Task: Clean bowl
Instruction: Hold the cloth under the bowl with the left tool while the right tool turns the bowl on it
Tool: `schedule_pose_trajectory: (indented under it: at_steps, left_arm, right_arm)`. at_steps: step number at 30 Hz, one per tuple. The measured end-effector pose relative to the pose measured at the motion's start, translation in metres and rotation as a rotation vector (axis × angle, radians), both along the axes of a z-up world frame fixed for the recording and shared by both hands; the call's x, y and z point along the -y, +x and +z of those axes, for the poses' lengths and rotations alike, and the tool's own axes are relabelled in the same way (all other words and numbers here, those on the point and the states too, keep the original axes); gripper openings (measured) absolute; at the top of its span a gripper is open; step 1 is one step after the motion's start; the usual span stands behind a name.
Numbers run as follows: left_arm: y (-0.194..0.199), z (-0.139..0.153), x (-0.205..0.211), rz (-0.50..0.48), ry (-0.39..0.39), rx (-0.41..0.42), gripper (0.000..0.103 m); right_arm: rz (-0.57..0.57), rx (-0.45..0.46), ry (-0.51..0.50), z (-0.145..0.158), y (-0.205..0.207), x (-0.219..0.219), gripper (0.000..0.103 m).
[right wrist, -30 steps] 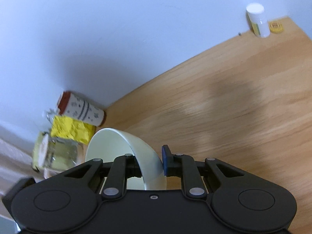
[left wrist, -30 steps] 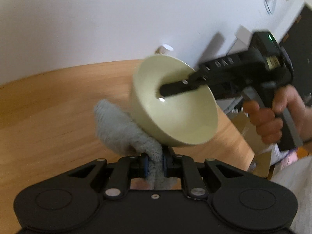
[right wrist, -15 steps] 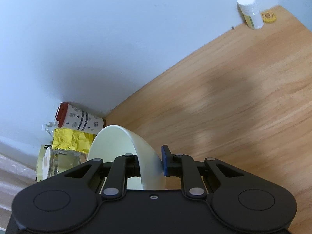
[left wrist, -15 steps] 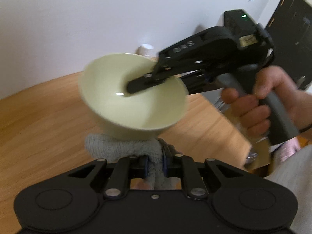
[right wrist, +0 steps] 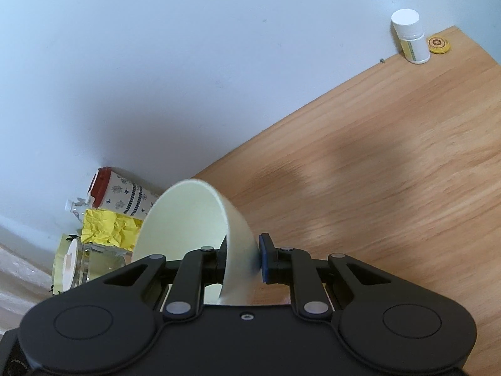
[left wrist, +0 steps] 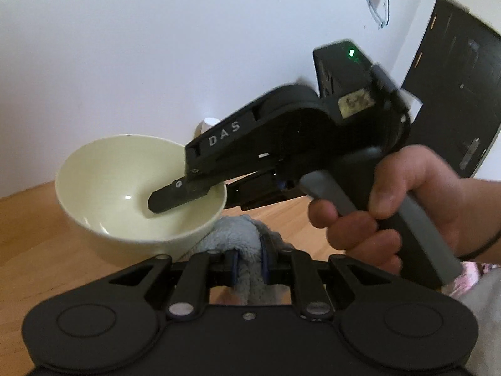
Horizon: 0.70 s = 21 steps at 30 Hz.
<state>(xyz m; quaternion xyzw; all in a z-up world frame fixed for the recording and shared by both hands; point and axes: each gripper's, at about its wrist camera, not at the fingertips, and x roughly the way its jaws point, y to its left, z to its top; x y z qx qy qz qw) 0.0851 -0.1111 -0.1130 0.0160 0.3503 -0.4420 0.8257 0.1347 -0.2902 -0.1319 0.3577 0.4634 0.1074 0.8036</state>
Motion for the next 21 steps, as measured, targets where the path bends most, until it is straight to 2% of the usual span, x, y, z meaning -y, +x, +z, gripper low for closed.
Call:
schedule_pose_trajectory:
  at_steps: [6,9,10,11,21]
  left_arm:
    - [-0.010,0.002,0.006,0.036,-0.023,0.056,0.013]
    - [-0.016,0.005,0.004,0.038,-0.035,0.066,0.013]
    - [-0.019,0.006,0.000,0.036,-0.032,0.075,0.013]
    - [-0.022,0.010,-0.022,0.035,-0.030,0.084,0.013]
    - [-0.046,0.018,-0.061,0.105,-0.008,0.095,0.013]
  right_arm:
    - [0.008,0.017,-0.009,0.002,0.000,0.000,0.018]
    - [0.024,0.053,-0.043,0.009,-0.001,0.000,0.018]
    - [0.027,0.059,-0.042,0.011,0.000,0.000,0.018]
    - [0.027,0.062,-0.040,0.012,0.000,0.001,0.018]
    - [0.043,0.077,-0.037,0.016,0.003,0.004,0.019]
